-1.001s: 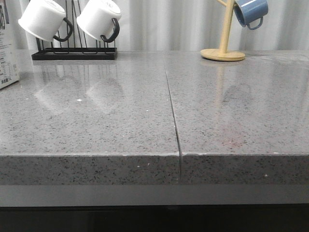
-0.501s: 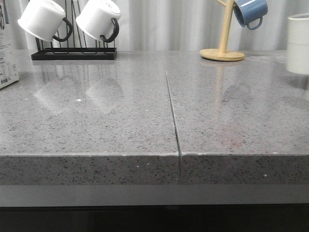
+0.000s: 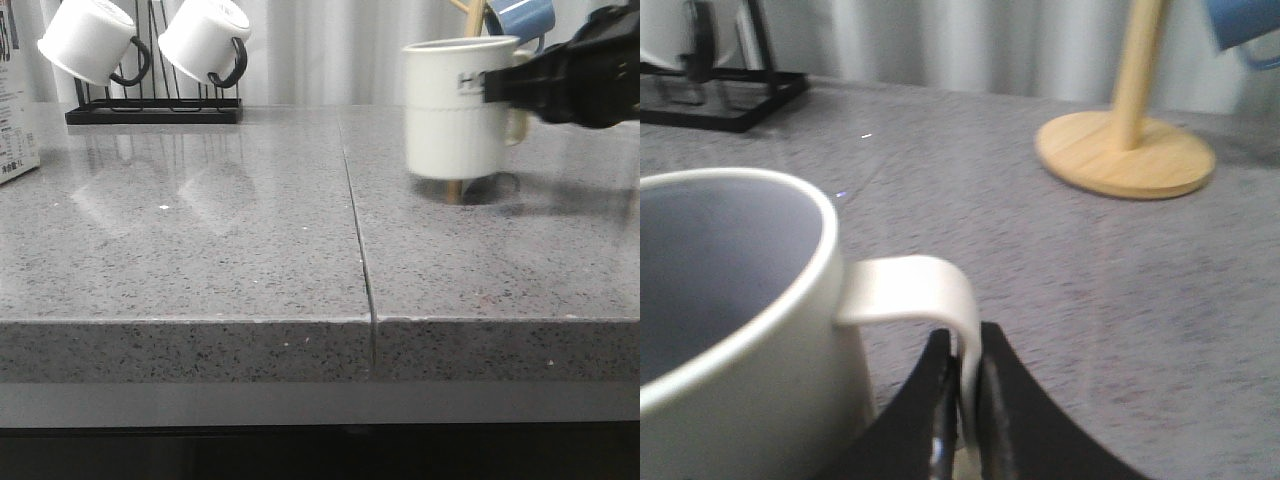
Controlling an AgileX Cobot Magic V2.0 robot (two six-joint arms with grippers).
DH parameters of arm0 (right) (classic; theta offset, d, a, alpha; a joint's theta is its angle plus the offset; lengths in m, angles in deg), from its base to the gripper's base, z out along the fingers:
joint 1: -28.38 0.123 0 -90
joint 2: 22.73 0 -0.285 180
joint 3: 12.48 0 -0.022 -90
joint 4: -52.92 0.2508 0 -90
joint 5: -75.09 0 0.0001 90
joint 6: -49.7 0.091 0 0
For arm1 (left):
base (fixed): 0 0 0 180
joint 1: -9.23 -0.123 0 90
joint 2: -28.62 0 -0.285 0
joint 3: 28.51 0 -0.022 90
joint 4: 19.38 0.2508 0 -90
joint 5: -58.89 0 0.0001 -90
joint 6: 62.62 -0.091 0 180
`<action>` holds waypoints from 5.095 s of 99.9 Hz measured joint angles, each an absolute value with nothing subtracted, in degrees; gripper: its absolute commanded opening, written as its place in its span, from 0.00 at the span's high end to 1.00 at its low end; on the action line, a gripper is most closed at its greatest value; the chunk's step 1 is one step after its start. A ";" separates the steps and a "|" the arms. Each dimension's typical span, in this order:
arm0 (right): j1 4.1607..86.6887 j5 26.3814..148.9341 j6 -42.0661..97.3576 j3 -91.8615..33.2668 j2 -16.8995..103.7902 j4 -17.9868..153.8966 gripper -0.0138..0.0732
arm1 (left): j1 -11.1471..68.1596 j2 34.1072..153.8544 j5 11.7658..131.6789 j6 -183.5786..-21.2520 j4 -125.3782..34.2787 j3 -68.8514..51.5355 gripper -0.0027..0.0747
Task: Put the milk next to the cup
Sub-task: 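Grasp the HOME mug handle with the right gripper and slide it toward center, then release the mug and withdraw the right gripper, then reach the left gripper to the Pascual milk carton and grasp it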
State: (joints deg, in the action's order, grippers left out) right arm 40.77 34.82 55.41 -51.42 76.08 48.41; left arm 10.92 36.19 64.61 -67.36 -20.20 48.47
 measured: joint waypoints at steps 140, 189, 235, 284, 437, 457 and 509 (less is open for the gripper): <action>49.25 29.22 58.30 -54.94 80.52 53.22 0.61 | 10.92 36.19 64.61 -67.36 -20.20 48.47 0.99; 49.25 28.88 58.30 -67.36 60.59 53.31 0.92 | 10.92 36.19 64.61 -67.36 -20.20 48.47 0.99; 49.25 43.84 58.17 -77.47 31.64 52.92 0.92 | 10.92 36.19 64.61 -67.36 -20.20 48.47 0.99; 49.25 68.67 58.27 -77.72 3.09 52.92 0.92 | 10.92 36.19 64.61 -67.36 -20.20 48.47 0.99; 49.25 83.60 58.27 -77.72 -9.50 52.92 0.92 | 10.92 76.78 65.77 -67.36 -15.02 20.36 0.42; 49.25 83.64 58.27 -77.72 -9.50 52.92 0.92 | 10.92 85.76 57.20 -67.36 -15.84 19.37 0.10; 49.25 83.64 58.27 -77.72 -9.50 52.92 0.92 | 10.92 100.12 46.00 -67.36 -20.23 12.89 0.10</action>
State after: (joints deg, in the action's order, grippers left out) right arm 49.25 83.64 58.27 -77.72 -9.50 52.92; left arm 10.92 100.12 46.00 -67.36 -20.23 12.89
